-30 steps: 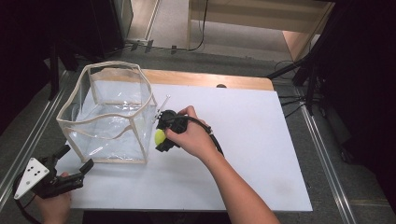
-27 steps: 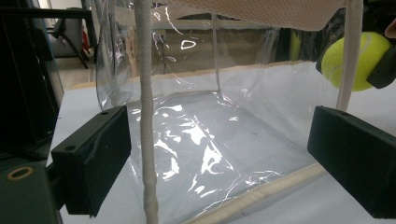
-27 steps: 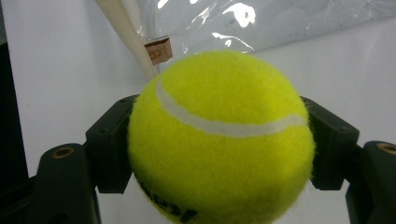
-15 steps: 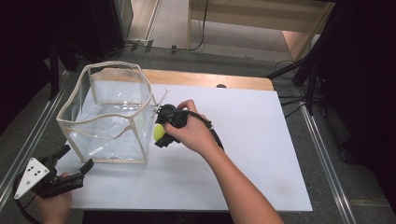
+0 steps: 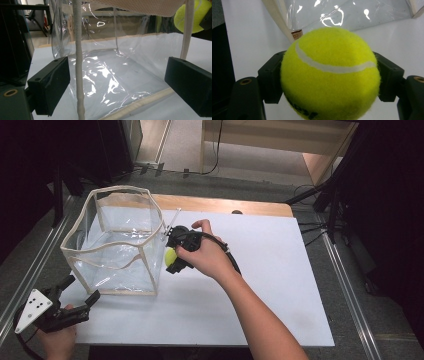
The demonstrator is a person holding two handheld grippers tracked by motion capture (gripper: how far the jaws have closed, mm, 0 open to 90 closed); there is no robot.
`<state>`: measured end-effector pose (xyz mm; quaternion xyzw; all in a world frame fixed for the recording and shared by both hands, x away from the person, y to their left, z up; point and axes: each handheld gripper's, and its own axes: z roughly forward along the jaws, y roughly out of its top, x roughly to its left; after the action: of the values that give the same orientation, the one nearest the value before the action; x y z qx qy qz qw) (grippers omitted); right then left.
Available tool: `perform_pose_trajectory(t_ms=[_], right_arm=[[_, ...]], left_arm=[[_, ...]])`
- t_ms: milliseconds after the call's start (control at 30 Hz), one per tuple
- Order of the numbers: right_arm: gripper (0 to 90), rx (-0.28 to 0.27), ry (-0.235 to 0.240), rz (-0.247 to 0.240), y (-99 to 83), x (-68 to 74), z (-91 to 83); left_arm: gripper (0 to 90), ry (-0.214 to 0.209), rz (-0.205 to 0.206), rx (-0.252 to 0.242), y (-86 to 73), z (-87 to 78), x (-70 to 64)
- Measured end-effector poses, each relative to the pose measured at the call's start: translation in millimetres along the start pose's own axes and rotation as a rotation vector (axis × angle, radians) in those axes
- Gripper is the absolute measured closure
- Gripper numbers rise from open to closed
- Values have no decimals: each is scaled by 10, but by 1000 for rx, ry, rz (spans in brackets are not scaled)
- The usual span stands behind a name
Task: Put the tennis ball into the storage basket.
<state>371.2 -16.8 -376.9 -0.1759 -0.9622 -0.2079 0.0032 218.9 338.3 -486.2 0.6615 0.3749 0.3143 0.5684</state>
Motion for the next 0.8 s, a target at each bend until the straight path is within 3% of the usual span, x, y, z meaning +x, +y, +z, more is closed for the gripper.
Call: perform_pose_trajectory(t_ms=[800], right_arm=[[231,23,9,-14,133,-22,-234]], left_arm=[[65,-1,2,0,0,2,0]])
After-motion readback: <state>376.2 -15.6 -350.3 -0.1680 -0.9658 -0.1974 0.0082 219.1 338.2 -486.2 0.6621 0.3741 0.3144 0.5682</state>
